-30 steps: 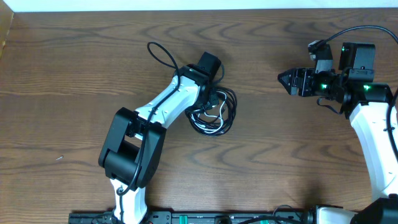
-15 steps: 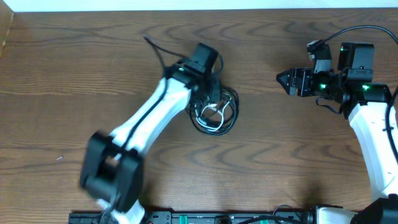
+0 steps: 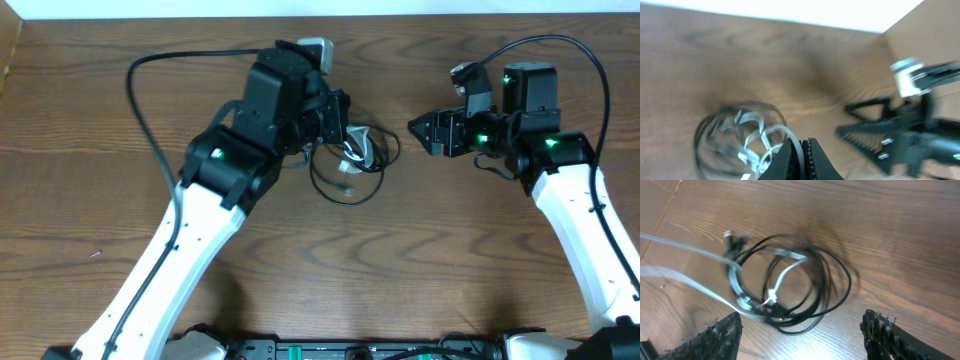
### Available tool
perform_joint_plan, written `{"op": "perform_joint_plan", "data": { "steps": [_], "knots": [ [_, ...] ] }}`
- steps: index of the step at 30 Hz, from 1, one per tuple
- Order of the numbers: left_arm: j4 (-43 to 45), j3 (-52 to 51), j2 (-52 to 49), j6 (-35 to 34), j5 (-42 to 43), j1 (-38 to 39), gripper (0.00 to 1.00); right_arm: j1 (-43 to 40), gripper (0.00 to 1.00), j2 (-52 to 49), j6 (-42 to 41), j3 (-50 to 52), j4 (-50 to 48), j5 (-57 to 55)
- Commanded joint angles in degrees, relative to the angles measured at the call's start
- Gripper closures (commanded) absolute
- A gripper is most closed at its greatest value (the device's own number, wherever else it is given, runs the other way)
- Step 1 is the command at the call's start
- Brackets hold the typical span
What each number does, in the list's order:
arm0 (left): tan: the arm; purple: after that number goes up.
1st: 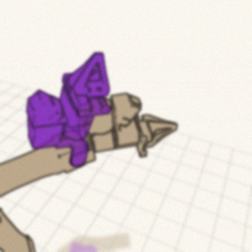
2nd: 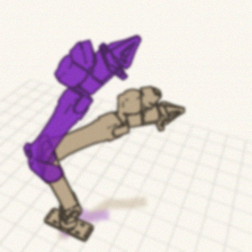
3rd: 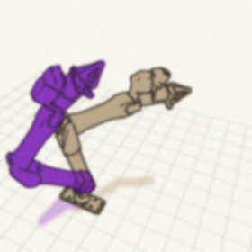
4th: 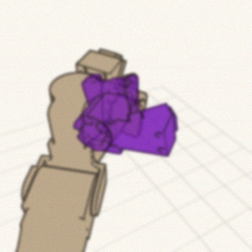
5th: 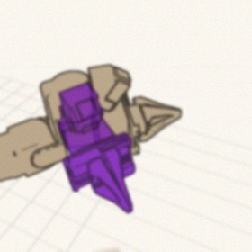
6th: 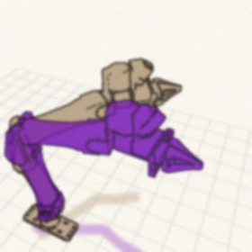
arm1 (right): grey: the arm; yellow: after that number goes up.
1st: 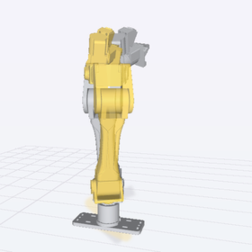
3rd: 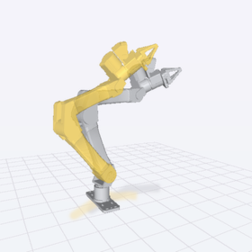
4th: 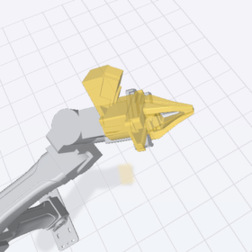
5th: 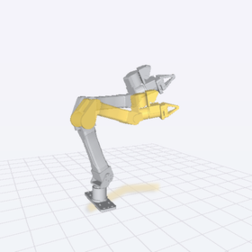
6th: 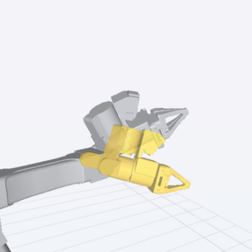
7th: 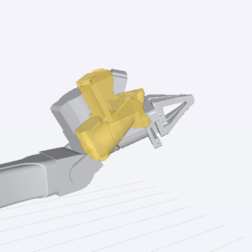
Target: Untangle cables
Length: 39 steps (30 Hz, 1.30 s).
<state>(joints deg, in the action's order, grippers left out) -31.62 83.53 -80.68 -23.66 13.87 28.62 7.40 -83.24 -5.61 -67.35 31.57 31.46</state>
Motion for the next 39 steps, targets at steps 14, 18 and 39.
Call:
{"op": "perform_joint_plan", "data": {
  "steps": [14,18,39],
  "knots": [
    [14.4,0.8,9.6,-1.5,0.0,0.1,0.92,3.7,0.26,-2.6,-0.8,-1.1,-2.9,4.0],
    [13.9,0.8,9.4,-1.5,-3.0,0.1,0.93,4.0,0.25,-2.7,-1.4,-1.1,-3.1,5.6],
    [12.7,0.8,8.1,-6.2,-3.1,0.1,0.93,9.5,0.23,-5.9,-4.3,-1.1,-15.4,4.3]
  ]
}}
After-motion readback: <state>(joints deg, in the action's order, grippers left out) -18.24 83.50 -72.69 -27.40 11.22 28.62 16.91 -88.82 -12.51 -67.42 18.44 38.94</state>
